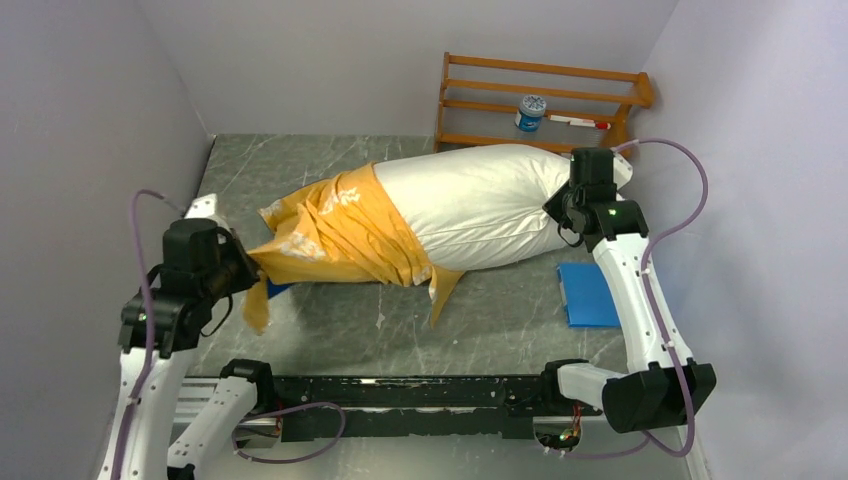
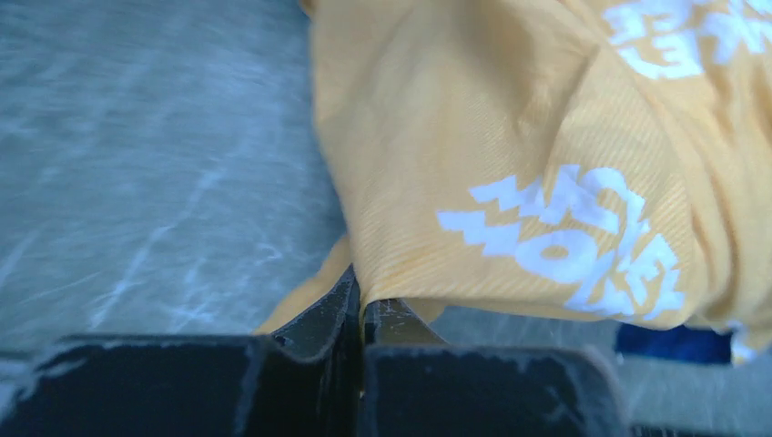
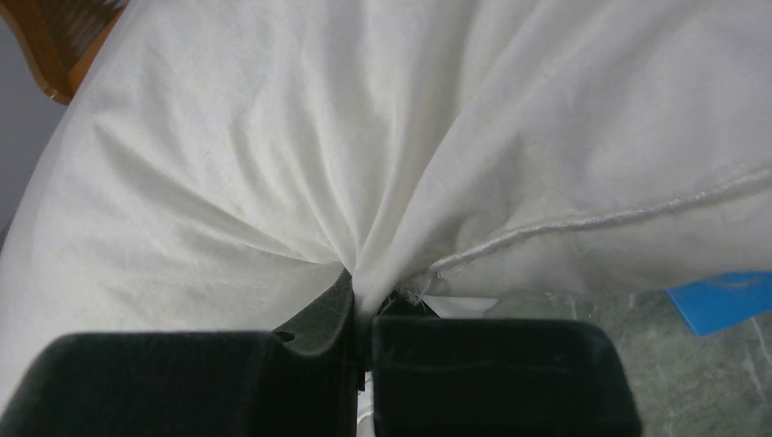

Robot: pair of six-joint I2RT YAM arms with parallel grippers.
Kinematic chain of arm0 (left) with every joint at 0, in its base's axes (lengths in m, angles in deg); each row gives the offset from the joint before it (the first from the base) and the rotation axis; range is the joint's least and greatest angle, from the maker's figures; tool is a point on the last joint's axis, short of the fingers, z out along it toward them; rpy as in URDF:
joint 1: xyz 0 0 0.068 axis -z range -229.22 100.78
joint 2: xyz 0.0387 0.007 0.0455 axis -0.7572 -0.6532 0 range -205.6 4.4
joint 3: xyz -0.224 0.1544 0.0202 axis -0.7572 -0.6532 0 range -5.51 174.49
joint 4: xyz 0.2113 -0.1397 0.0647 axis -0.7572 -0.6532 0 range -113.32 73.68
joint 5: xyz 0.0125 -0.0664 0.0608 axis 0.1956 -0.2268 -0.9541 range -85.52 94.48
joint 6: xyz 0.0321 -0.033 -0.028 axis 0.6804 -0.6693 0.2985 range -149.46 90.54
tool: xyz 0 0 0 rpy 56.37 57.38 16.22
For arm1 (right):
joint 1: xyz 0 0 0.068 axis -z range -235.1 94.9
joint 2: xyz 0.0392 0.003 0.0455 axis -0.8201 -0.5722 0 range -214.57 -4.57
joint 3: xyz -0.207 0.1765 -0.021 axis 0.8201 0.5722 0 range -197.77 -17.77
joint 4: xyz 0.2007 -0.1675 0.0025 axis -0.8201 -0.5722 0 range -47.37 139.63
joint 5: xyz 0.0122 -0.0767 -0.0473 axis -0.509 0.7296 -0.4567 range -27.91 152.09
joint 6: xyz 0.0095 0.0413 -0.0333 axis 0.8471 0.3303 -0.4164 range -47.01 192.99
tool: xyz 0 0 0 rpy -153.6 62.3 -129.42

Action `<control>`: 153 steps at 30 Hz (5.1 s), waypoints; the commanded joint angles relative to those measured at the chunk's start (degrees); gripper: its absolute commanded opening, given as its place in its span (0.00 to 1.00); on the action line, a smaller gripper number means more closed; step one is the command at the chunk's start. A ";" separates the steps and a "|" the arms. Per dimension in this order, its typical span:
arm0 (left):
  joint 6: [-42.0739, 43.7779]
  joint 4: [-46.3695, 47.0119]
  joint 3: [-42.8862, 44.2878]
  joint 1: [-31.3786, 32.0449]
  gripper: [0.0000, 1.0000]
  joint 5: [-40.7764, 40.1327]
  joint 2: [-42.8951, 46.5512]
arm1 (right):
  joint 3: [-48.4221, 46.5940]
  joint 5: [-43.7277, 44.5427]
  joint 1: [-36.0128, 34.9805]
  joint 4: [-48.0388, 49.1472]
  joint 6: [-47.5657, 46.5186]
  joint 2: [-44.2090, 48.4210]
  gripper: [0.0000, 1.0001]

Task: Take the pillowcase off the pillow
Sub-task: Remove the pillow from the pillowcase.

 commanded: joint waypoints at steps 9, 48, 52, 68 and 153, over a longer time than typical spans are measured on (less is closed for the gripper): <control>-7.36 -9.02 9.72 -0.19 0.05 -49.08 3.16 | -2.71 5.52 3.60 3.54 -1.75 -2.35 0.00; 13.13 -0.62 0.27 0.07 0.05 10.67 -6.18 | -1.06 0.13 4.33 5.08 -1.98 -2.25 0.00; 9.91 -3.64 5.09 0.07 0.05 -5.98 -4.61 | -1.28 0.51 4.59 4.93 -2.28 -2.67 0.00; 1.94 -8.05 16.48 0.07 0.05 -39.43 -1.69 | -2.63 1.01 5.89 3.79 -3.28 -2.38 0.00; 10.86 24.46 17.48 4.24 0.05 -3.91 -35.01 | 49.91 -6.16 -33.77 28.37 10.02 -2.09 0.30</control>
